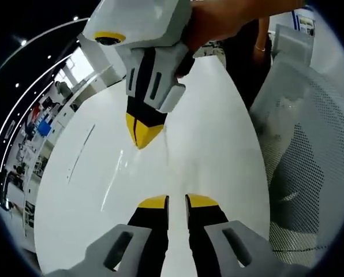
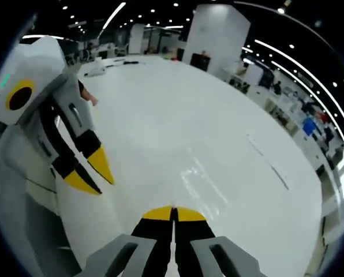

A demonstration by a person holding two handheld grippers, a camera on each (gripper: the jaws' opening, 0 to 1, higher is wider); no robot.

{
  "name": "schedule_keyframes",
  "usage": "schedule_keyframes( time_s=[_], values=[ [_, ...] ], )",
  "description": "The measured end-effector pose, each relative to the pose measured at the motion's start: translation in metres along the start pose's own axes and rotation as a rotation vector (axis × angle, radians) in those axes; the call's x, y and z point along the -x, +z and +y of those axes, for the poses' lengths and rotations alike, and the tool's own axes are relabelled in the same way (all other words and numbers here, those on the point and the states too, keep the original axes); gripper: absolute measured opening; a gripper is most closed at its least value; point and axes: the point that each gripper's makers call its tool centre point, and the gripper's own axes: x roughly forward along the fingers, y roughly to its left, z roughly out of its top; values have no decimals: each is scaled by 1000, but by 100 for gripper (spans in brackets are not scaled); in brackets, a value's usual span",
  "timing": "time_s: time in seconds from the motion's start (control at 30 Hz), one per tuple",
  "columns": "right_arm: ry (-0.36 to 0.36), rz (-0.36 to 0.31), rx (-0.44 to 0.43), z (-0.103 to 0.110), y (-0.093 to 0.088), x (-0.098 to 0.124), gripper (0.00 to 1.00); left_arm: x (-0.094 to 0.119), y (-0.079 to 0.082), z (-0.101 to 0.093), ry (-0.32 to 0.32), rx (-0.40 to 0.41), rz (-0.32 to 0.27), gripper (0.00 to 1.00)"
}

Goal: Open the resealable bag by pulling the two sides of the seal apart until the entire bag opening is separated and visibly accessible.

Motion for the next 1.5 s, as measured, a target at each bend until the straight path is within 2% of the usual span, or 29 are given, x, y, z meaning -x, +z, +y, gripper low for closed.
schedule_keyframes(
  time_s=[0.2, 0.27, 0.57, 0.87, 1.2, 1.27, 1.5],
  values=[
    [5, 24, 6, 3, -8, -7, 0, 16, -7, -2, 32, 23, -9, 7],
    [4, 27, 2, 2, -11, -10, 0, 22, -14, 0, 52, 57, -7, 7],
    [-3, 55, -33, -2, -21, -19, 0, 36, -35, -1, 81, 118, 5, 6],
    [-3, 65, -54, -4, -20, -24, 0, 39, -47, -5, 93, 154, 20, 5],
    [7, 55, -25, 0, -23, -26, 1, 37, -52, -10, 85, 166, 30, 5],
    [39, 62, -49, 6, -26, -28, 3, 37, -52, -10, 86, 171, 29, 5],
    [61, 53, -68, 13, -26, -31, 5, 37, -56, -11, 83, 175, 37, 4]
  ],
)
